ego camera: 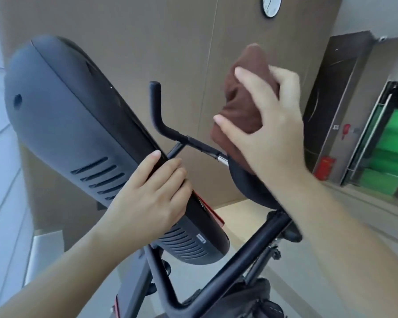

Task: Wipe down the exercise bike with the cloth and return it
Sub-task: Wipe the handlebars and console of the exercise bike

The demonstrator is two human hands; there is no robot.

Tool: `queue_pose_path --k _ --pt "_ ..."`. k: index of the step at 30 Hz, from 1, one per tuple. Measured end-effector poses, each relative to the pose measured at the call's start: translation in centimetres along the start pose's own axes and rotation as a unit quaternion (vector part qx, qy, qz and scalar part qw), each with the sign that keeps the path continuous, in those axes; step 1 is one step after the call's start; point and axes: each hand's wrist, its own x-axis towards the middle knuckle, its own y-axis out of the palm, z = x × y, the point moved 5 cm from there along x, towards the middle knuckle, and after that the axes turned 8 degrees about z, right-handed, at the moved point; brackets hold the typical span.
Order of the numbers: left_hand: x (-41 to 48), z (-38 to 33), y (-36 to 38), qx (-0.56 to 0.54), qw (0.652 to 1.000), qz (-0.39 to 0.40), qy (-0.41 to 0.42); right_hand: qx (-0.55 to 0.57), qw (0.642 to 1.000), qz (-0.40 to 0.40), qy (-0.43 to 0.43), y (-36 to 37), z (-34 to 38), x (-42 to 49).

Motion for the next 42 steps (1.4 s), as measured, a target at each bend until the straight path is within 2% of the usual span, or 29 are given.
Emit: queue_pose_path --k 3,6,9,12,14,16,21,26,30,34,38,42 --pt "0.1 0.2 0.1 0.024 0.999 -0.026 0.005 -0.054 0.997 -0.042 0.042 1.9 0.7 -4.3" --pt "0.0 0.3 0.2 0.003 1.0 -0.026 0.016 -0.141 0.989 -0.017 0.04 2.9 0.5 -9.1" --pt "0.0 0.4 0.1 0.019 0.998 -0.046 0.026 -0.071 0.993 -0.028 0.088 2.1 -0.6 -9.3" --pt "0.1 0.4 0.4 0.036 0.998 -0.052 0.032 0.037 0.985 -0.073 0.151 1.3 -1.2 -5.4" --pt "0.0 0.4 0.5 0.043 0.997 -0.054 0.034 0.063 0.979 -0.099 0.166 1.6 -1.5 -4.0" --pt "-0.2 0.4 0.7 0.047 0.997 -0.052 0.039 0.054 0.98 -0.112 0.157 1.9 -1.4 -5.0" --pt "0.0 0.4 0.4 0.039 0.997 -0.056 0.041 -0.047 0.989 -0.042 0.131 1.9 -1.6 -10.0" --pt "1.1 -0.2 -0.7 -0.005 0.998 -0.055 0.004 0.04 0.987 -0.048 0.151 1.4 -2.4 -7.9" --pt "3.3 -1.4 -2.8 -0.083 0.987 -0.121 -0.069 0.04 0.984 -0.097 0.145 2.2 -1.7 -8.7" --pt "5.0 -2.8 -3.7 -0.108 0.979 -0.149 -0.089 0.002 0.997 -0.02 0.077 1.5 -3.4 -10.1" --pt "6.3 -4.6 -3.1 -0.101 0.982 -0.121 -0.1 -0.045 0.997 0.064 0.01 0.5 -5.8 -11.6" --pt "7.3 -6.3 -2.3 -0.085 0.989 -0.086 -0.082 -0.031 0.99 0.138 -0.016 -0.3 -8.2 -11.4"
